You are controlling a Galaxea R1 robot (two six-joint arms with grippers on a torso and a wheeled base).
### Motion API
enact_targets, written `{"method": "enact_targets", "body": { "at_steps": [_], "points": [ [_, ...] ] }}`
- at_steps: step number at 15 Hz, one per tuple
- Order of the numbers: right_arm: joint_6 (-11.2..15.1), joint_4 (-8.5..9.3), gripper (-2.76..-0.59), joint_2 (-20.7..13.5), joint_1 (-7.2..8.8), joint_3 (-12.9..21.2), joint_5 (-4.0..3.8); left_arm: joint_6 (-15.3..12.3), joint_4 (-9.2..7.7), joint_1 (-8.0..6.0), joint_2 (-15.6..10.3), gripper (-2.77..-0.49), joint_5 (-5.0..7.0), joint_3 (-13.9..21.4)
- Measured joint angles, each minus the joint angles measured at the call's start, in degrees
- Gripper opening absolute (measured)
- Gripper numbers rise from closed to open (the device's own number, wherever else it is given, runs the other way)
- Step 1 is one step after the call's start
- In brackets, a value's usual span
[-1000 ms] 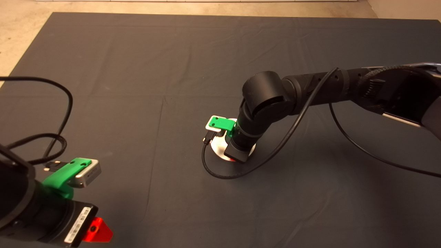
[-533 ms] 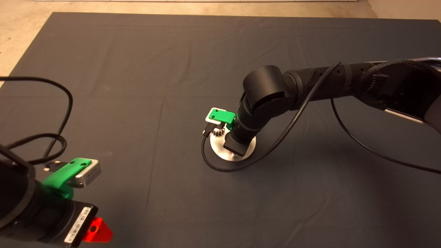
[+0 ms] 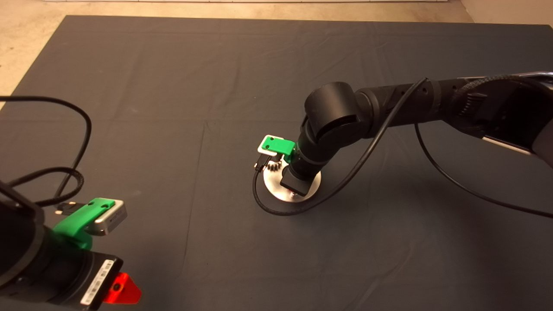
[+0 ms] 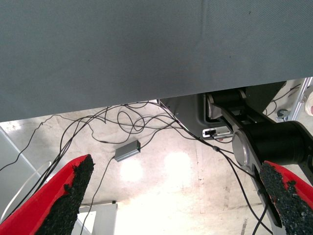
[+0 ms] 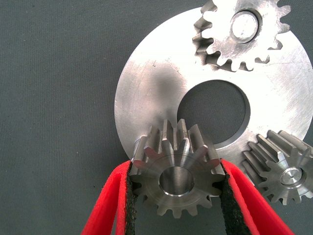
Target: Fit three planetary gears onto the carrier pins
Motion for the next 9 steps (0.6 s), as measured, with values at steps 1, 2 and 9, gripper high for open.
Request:
{"method": "enact_targets", "body": {
  "at_steps": [1, 2, 9],
  "points": [
    [0.0, 0.11, -2.42, 0.0, 0.0, 0.0, 0.0, 0.0, 0.0, 0.0, 0.0, -0.79, 0.0, 0.0],
    [0.0, 0.2, -2.41, 0.0, 0.0, 0.0, 0.0, 0.0, 0.0, 0.0, 0.0, -0.79, 0.0, 0.0],
    [0.0, 0.6, -2.42, 0.0, 0.0, 0.0, 0.0, 0.1, 0.0, 0.0, 0.0, -0.79, 0.0, 0.0]
  ]
}}
